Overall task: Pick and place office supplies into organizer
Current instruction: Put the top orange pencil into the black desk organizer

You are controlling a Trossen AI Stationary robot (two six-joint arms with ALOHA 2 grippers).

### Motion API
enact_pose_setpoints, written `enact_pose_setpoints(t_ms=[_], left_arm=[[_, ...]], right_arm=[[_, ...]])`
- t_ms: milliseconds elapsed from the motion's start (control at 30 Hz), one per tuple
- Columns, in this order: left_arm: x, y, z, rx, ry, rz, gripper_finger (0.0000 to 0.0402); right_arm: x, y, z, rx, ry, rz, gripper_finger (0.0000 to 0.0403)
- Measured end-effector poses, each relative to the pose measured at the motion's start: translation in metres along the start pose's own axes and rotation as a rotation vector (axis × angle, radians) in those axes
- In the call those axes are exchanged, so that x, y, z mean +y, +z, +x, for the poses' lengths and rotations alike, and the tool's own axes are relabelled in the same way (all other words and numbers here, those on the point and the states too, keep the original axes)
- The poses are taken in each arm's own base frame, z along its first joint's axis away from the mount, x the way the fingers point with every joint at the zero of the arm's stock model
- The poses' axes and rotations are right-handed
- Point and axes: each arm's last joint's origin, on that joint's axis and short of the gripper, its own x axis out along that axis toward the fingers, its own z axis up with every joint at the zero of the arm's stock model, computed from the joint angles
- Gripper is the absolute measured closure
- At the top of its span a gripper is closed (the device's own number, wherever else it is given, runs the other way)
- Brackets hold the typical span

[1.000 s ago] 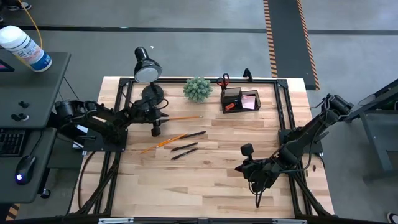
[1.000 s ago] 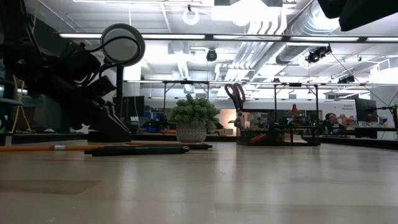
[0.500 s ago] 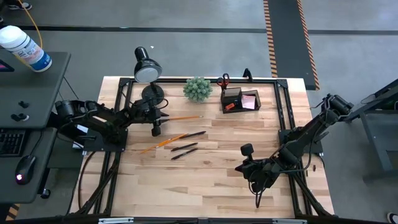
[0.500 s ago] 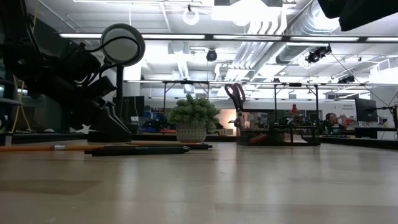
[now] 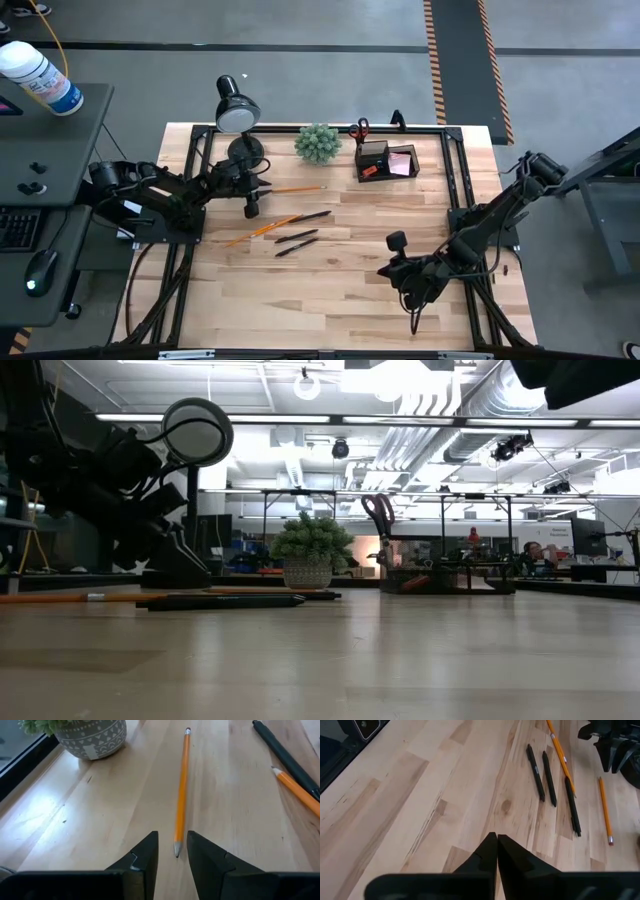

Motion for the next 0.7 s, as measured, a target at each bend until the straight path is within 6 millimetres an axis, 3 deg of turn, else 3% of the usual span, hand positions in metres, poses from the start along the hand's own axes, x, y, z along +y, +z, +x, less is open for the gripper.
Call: enact_pose_setpoints(t_ms=[333,700], left_arm=[[0.0,0.0,0.0,0.002,-0.001,0.01,0.0309],[-0.001,-0.002,0.001,0.017,-0.006,-0.01,0.0309]], right_arm=[[0.007,-0.004,0.013,0.045,-0.005,-0.035,0.0399],[0.002,-0.002,0.014,0.024,-0.073,-0.035,0.0397]])
